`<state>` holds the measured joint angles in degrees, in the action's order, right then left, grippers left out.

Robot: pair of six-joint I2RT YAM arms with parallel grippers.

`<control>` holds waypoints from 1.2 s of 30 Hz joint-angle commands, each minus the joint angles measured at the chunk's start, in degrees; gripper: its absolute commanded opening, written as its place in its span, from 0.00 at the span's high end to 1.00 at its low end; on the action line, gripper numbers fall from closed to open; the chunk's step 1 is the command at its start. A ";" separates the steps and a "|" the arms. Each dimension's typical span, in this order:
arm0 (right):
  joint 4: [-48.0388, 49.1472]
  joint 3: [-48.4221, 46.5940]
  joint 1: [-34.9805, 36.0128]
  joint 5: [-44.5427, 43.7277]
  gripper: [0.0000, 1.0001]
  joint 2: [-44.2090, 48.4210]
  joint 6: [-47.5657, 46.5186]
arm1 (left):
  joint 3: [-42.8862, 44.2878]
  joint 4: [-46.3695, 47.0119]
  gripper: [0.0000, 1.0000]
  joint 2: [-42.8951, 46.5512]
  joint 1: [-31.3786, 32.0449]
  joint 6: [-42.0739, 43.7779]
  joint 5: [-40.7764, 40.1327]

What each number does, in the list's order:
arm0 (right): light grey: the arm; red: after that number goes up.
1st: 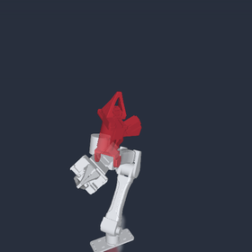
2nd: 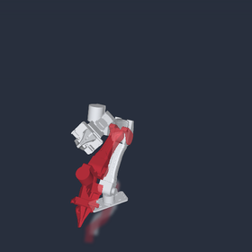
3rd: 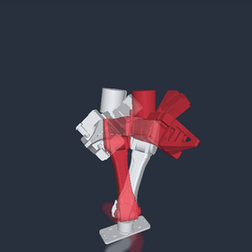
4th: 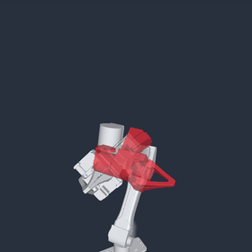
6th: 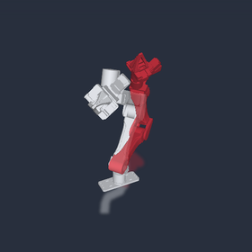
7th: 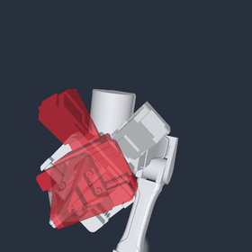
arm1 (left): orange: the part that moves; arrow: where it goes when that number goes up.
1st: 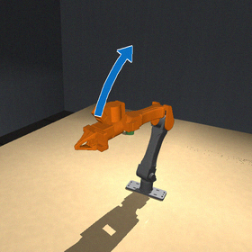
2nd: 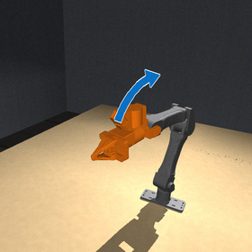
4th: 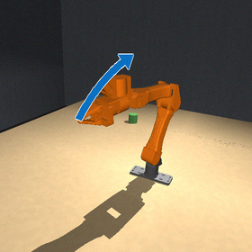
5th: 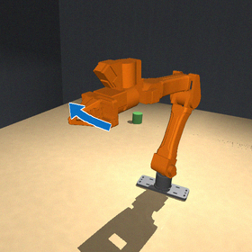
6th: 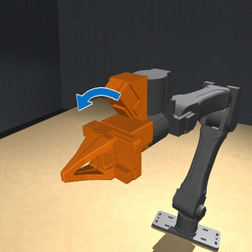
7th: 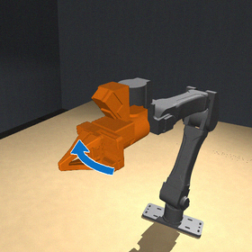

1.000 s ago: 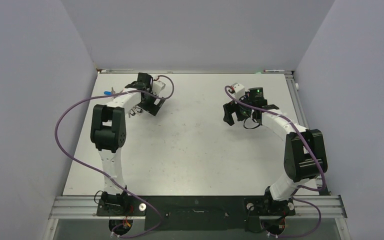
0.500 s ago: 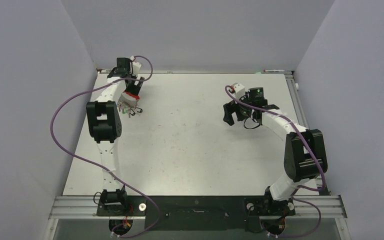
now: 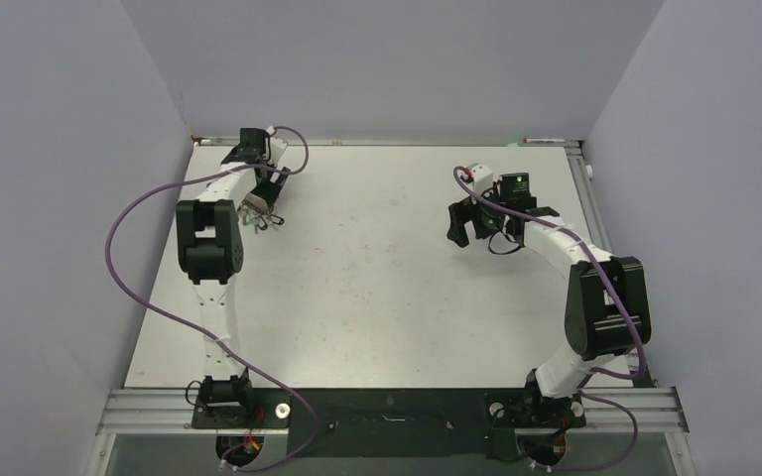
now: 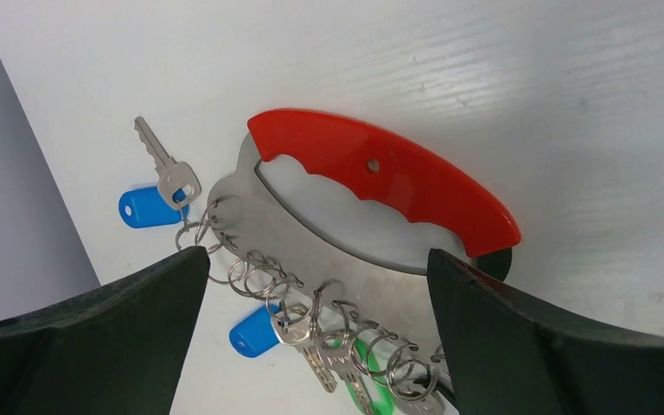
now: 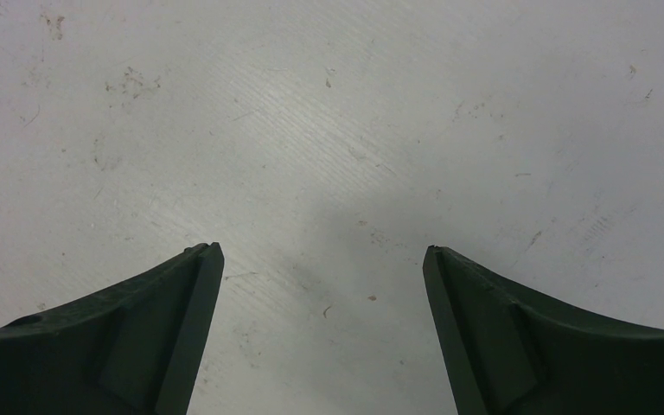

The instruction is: Remove the keys from the keyring

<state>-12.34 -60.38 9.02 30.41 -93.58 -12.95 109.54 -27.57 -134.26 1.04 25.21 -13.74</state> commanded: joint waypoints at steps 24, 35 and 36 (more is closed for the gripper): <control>-1.55 -3.12 -1.90 8.27 0.10 -2.55 1.79 | -22.62 -17.40 0.04 25.77 27.89 -8.13 36.94; -4.73 -6.59 -2.43 13.15 0.10 -5.73 4.66 | -12.41 -21.34 0.02 21.38 26.91 26.34 39.01; -5.35 -7.17 -2.83 13.59 0.10 -5.74 5.33 | -10.81 -21.20 0.02 19.85 27.13 28.78 38.98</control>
<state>-16.78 -63.68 7.14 40.56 -99.04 -9.58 93.14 -47.29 -111.48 25.85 37.19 22.00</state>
